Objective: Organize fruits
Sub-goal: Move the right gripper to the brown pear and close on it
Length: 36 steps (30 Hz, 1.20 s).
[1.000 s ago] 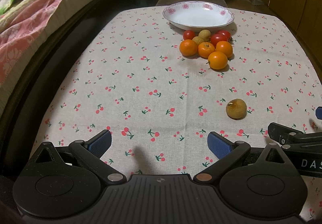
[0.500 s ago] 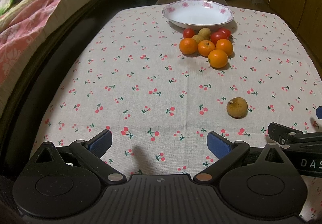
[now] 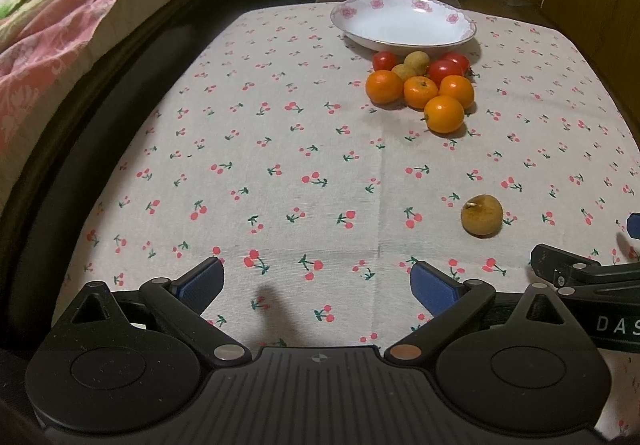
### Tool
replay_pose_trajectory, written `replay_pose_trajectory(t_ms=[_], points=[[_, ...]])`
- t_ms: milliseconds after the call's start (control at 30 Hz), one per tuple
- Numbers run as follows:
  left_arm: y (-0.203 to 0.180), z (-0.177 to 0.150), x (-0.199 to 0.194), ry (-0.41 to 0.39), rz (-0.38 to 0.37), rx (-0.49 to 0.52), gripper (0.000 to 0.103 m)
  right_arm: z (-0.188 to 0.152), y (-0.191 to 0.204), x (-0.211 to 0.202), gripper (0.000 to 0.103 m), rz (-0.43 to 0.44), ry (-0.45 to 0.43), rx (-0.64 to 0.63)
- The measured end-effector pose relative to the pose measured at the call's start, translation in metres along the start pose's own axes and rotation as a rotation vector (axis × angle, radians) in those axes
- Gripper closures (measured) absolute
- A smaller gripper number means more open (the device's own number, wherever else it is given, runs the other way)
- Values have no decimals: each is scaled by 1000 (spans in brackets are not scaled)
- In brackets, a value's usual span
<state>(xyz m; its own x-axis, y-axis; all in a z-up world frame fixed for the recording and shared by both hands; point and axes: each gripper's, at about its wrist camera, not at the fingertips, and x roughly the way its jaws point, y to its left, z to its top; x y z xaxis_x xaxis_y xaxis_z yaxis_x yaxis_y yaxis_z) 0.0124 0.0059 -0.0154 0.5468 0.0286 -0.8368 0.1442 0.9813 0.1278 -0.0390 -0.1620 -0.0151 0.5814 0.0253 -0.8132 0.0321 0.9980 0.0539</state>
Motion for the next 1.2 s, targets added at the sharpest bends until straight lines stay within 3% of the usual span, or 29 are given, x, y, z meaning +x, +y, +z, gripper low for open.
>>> replay_pose_trajectory(t_ms=[233,433,600,1200], points=[[7,4,5,11,2,-24,2,10,7,6,4,25,-4,-33],[13,7,8,19,24,-27,2,19,15,16,19,81,12,-49],[16,6,14,41,14,-31,2,22,25,24,43,116,38,-83],[16,2,29,81,-6,-45,0,24,48,32,81,155,33,-205]])
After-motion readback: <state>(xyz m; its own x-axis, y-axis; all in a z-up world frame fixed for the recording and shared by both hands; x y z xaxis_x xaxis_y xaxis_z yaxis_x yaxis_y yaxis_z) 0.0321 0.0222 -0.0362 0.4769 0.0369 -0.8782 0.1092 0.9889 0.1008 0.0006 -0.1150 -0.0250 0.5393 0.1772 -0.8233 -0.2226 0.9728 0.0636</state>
